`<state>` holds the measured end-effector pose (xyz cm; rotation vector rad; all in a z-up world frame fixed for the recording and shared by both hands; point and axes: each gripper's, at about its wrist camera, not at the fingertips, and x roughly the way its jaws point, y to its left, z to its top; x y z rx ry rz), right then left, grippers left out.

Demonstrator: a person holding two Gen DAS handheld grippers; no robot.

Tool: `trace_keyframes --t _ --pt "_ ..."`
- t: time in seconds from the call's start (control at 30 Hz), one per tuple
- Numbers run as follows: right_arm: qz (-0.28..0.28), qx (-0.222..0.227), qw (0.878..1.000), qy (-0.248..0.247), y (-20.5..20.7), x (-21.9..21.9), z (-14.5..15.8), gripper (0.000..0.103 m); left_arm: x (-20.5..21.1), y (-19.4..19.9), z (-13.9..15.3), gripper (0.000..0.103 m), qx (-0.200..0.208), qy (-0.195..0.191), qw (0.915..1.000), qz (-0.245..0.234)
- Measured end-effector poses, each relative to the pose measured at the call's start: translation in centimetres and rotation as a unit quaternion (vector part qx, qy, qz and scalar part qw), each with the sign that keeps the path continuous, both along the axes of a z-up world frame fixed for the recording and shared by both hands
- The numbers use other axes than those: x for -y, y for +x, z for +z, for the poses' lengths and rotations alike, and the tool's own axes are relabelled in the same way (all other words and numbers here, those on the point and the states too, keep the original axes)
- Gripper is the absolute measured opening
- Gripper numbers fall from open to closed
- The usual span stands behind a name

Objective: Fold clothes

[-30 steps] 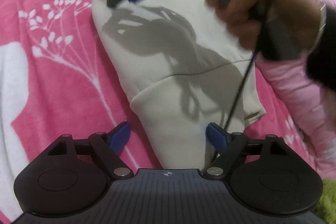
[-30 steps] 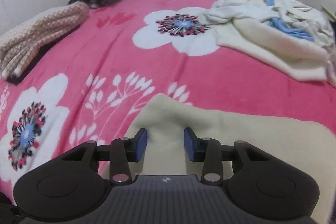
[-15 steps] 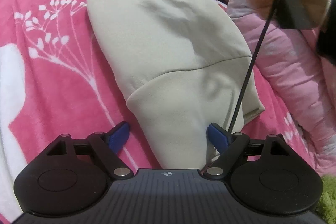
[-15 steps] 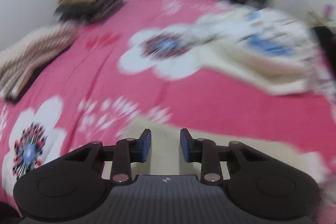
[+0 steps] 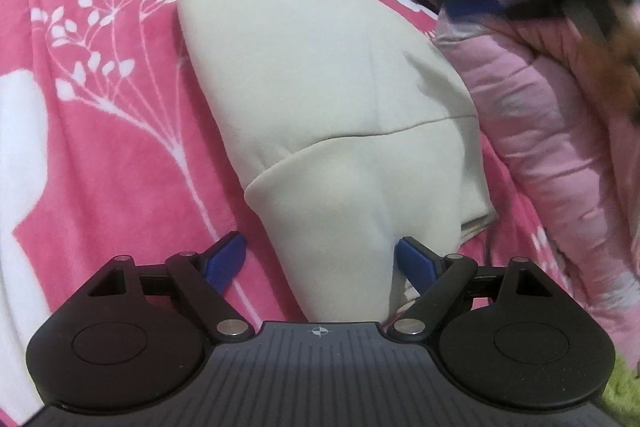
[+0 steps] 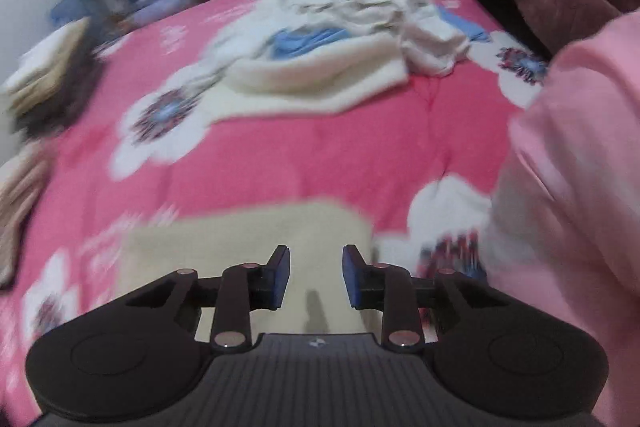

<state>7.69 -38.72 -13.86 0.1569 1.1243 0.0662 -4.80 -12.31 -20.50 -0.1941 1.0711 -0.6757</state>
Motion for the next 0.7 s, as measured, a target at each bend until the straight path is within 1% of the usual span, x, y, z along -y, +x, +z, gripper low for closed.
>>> trace_keyframes --t 0.1,0.17,0.2,0.23,0.27,0.3,0.37,0.43,0.47,0.5,0.57,0.6,0.63,0.7 --pt "0.032 -0.042 0.999 0.016 -3.4 -0.4 -0.8 0.030 0.0 0.1 0.2 0.085 -0.012 0.005 0.9999 0.009" --pt "0.051 -0.037 0.998 -0.008 -5.2 -1.7 -5.0 0.029 0.0 0.3 0.5 0.084 -0.021 0.011 0.9996 0.013" --pt "0.047 -0.027 0.998 -0.013 -5.5 -2.1 -5.3 0.030 -0.1 0.3 0.7 0.084 -0.027 0.013 0.9994 0.016" --pt "0.041 -0.015 0.999 -0.017 -5.6 -2.4 -5.4 0.030 -0.4 0.3 1.0 0.082 -0.032 0.014 0.9992 0.019" --pt "0.036 -0.017 0.999 -0.019 -5.6 -2.5 -4.7 0.030 -0.9 0.2 1.4 0.080 -0.035 0.014 0.9990 0.024" --pt "0.041 -0.013 0.999 -0.025 -5.7 -2.7 -3.6 0.030 -1.3 0.1 1.8 0.080 -0.035 0.012 0.9988 0.031" --pt "0.070 0.018 0.996 -0.050 -7.7 -3.0 -0.9 0.030 -2.4 -0.2 2.5 0.080 -0.037 -0.004 0.9977 0.056" --pt "0.088 0.021 0.995 -0.042 -9.9 -3.1 -0.1 0.030 -3.0 0.0 2.8 0.080 -0.050 -0.020 0.9952 0.082" --pt "0.097 0.022 0.994 -0.037 -11.0 -3.1 0.2 0.030 -2.7 0.2 2.6 0.080 -0.058 -0.017 0.9943 0.088" --pt "0.099 0.012 0.994 -0.033 -11.7 -3.1 -0.7 0.030 -2.4 0.5 2.3 0.080 -0.066 -0.014 0.9934 0.093" --pt "0.089 -0.022 0.995 -0.042 -12.3 -3.3 -4.4 0.030 -1.6 1.0 1.6 0.082 -0.083 -0.004 0.9911 0.103" --pt "0.085 -0.012 0.995 -0.044 -12.9 -3.4 -5.4 0.031 -1.2 1.2 1.1 0.084 -0.092 0.005 0.9902 0.104" --pt "0.081 0.005 0.996 -0.045 -13.5 -3.5 -6.2 0.031 -1.0 1.4 0.8 0.086 -0.095 0.007 0.9899 0.105" --pt "0.078 0.005 0.996 -0.039 -13.6 -3.2 -5.1 0.031 -1.0 1.3 1.0 0.086 -0.093 0.007 0.9904 0.103"
